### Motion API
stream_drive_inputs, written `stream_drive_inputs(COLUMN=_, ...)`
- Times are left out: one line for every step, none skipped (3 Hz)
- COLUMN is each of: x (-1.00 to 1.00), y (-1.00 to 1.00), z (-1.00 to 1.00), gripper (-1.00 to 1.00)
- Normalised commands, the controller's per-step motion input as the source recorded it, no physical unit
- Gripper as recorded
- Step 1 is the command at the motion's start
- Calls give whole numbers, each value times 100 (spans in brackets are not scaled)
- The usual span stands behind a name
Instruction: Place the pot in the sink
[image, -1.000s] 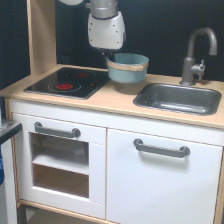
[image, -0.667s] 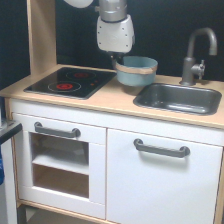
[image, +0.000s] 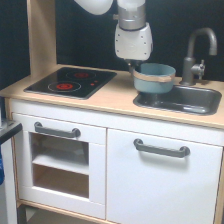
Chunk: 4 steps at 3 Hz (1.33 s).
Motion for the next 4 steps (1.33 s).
stream_drive_inputs(x=89, y=17, z=-68, gripper=-100)
stream_drive_inputs(x=39, y=20, z=-64, gripper=-94)
stream_drive_inputs(x=21, y=10, z=-47, gripper=-68)
stream_drive_inputs(x=14, y=5, z=-32, gripper=-26)
